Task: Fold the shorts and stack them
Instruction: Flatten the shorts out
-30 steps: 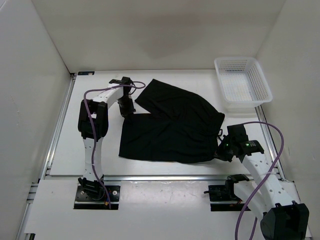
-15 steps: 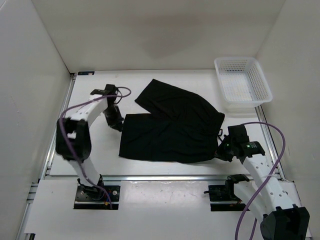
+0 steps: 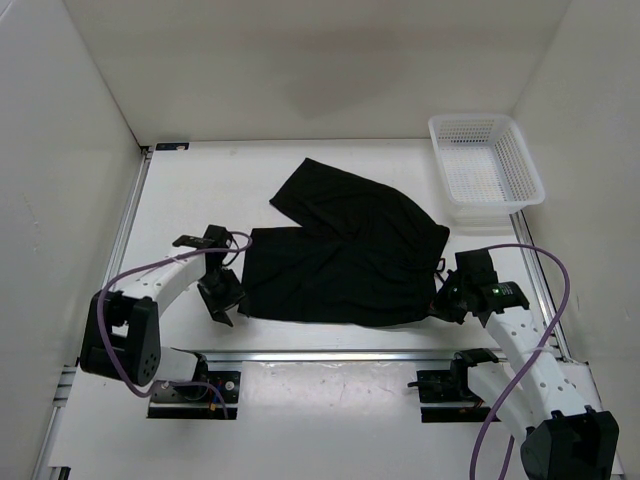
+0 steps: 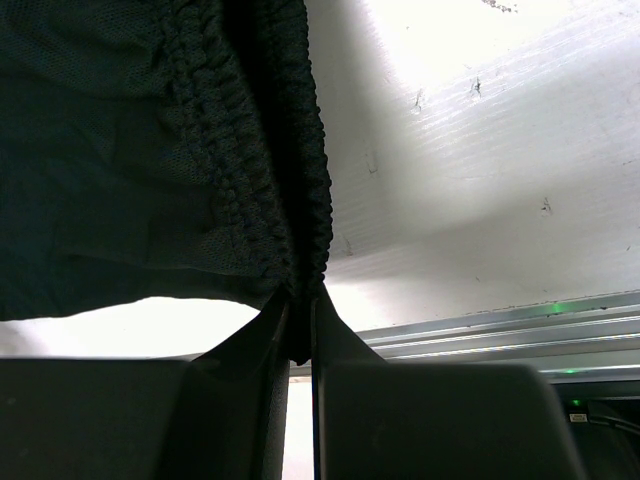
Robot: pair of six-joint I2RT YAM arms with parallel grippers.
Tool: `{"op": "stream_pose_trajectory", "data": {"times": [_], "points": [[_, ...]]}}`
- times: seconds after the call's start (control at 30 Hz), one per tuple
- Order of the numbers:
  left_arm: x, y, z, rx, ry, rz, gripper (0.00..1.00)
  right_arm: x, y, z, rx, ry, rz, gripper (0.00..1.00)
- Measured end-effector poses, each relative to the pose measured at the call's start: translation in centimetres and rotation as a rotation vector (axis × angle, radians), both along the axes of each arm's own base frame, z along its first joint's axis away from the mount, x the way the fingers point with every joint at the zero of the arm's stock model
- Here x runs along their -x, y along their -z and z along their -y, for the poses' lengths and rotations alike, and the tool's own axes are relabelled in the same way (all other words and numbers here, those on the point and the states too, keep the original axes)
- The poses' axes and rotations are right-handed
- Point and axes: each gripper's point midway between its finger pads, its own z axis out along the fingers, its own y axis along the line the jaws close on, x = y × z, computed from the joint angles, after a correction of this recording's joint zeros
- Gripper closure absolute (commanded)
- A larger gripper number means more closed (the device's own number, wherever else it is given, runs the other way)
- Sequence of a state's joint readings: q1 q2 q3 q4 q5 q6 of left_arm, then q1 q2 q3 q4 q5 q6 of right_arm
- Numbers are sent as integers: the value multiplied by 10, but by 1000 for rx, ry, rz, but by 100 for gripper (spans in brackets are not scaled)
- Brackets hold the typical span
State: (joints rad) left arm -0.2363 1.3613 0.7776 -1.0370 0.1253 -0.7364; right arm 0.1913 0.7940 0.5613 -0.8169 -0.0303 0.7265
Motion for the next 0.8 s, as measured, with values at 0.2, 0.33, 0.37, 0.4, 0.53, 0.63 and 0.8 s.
{"op": "stream_pose_trajectory", "data": {"times": [0.2, 0.33, 0.37, 0.4, 0.53, 0.63, 0.8], "points": [[-23, 9, 3, -19, -43, 16, 78, 0, -1, 0, -3, -1, 6, 100], [-44, 21, 1, -62, -44, 15, 90, -1, -5, -1, -8, -1, 30, 100], [-46, 22, 0, -68, -41, 14, 90, -1, -6, -1, -10, -1, 36, 100], [-48, 23, 0, -73, -40, 16, 90, -1, -7, -1, -11, -1, 41, 100], [-58, 8, -1, -77, -41, 63, 90, -1, -8, -1, -13, 2, 46, 100], [-74, -18, 2, -60, -40, 140, 90, -1, -7, -1, -13, 3, 44, 100], [-112, -52, 8, -51, -34, 250, 90, -2, -6, 0, -7, 6, 28, 100]]}}
